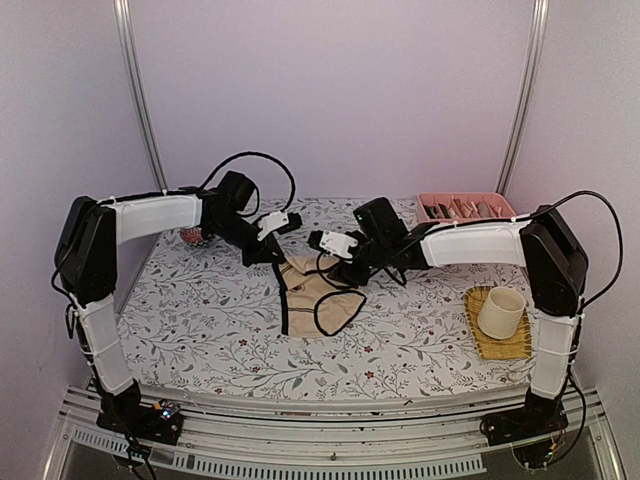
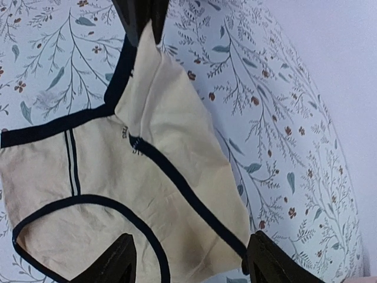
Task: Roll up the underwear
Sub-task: Fold the underwear at the center of the board.
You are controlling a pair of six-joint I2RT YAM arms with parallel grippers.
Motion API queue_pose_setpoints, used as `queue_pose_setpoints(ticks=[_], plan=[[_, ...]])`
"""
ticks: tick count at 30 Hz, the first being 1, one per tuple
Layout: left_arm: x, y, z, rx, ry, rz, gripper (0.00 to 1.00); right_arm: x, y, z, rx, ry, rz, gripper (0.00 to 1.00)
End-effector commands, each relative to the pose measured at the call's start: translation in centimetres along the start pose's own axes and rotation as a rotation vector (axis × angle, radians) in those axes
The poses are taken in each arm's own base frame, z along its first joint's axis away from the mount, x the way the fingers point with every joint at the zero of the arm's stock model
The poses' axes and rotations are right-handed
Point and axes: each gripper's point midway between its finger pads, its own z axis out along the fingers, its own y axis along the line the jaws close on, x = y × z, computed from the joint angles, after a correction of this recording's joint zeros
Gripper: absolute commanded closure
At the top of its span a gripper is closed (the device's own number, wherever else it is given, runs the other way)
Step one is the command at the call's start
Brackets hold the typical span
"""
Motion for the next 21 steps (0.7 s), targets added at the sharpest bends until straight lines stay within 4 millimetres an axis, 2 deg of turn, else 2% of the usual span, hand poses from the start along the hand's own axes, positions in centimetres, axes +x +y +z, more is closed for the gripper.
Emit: queue_pose_setpoints(ticks=[1,6,13,21], plan=[[-1.6,0.9,-0.3,-0.028,-0.031,-0.028,1.00,-4.1,-0.8,-0.5,0.171,-0.121,-0.147,0.33],[-2.4,0.8,-0.7,-0.020,-0.047,-0.033,1.00,-4.6,0.5,0.9,0.235,-0.121,-0.225,0.30],[-2.6,0.7,-0.7,-0.018,-0.046,-0.033,1.00,-5.8,0.6,1.4,0.352,-0.168,-0.245,0.30],[-2.8,0.5,-0.7,-0.012,-0.047,-0.027,1.00,-5.3,1.6,3.4,0.409,-0.144,-0.286,0.42]])
